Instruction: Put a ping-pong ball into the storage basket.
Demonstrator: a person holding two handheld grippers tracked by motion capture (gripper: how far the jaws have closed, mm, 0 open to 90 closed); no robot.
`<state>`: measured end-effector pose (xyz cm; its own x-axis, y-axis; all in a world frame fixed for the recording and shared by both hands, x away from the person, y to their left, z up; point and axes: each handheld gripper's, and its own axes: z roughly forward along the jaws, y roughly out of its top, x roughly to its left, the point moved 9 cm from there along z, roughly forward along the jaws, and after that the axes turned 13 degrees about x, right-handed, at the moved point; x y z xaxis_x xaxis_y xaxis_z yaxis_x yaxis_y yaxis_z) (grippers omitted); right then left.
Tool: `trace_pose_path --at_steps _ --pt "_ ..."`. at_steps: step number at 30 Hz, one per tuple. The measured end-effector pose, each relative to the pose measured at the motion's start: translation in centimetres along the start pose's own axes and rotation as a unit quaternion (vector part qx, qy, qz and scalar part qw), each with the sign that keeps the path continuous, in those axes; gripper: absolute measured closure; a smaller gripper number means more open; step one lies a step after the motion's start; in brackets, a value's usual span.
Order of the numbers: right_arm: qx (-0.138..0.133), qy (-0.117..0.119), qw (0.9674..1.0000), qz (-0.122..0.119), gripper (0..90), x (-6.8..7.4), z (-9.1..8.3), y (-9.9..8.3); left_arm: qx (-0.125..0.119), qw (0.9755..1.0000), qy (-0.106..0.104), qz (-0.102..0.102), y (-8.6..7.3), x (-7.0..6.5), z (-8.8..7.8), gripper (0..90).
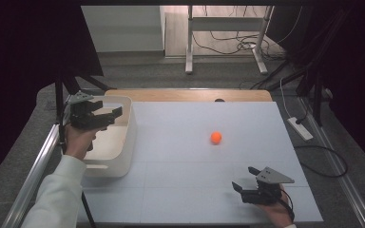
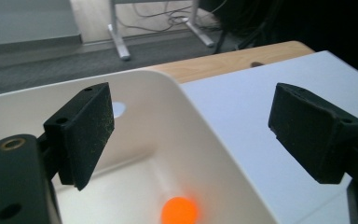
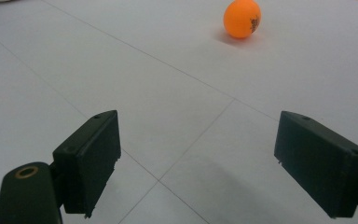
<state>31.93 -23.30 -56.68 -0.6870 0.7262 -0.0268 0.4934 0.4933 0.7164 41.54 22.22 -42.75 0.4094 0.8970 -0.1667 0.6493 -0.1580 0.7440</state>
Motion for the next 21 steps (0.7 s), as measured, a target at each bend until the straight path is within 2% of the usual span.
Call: trace_pose_path --at_steps 2,5,15,17,19,21 --pt "-0.001 0.003 1.0000 -0.003 14.1 0.1 0.0 0.1 -0.002 0.9999 -0.009 0.011 0.0 -0.9 -0.3 14.6" --pt "-0.001 0.006 1.0000 -0.004 14.1 0.2 0.2 0.2 -0.003 0.9997 -0.017 0.018 0.0 -1.6 -0.4 14.4" --pt "-0.003 0.007 1.0000 0.001 14.1 0.0 0.2 0.2 -0.015 0.9985 -0.041 0.032 0.5 -3.6 -0.6 14.3" --pt "-0.006 0.005 0.9999 0.010 14.1 -0.2 0.2 0.3 -0.018 0.9982 -0.047 0.034 0.5 -4.0 -0.9 14.3" --pt "-0.009 0.008 0.9998 0.017 14.1 -0.2 0.2 0.4 -0.022 0.9978 -0.044 0.043 0.5 -4.5 -1.4 14.4" --pt "-0.006 0.007 0.9999 0.014 14.1 -0.2 0.3 0.3 -0.023 0.9978 -0.043 0.044 0.4 -4.5 -1.5 14.4"
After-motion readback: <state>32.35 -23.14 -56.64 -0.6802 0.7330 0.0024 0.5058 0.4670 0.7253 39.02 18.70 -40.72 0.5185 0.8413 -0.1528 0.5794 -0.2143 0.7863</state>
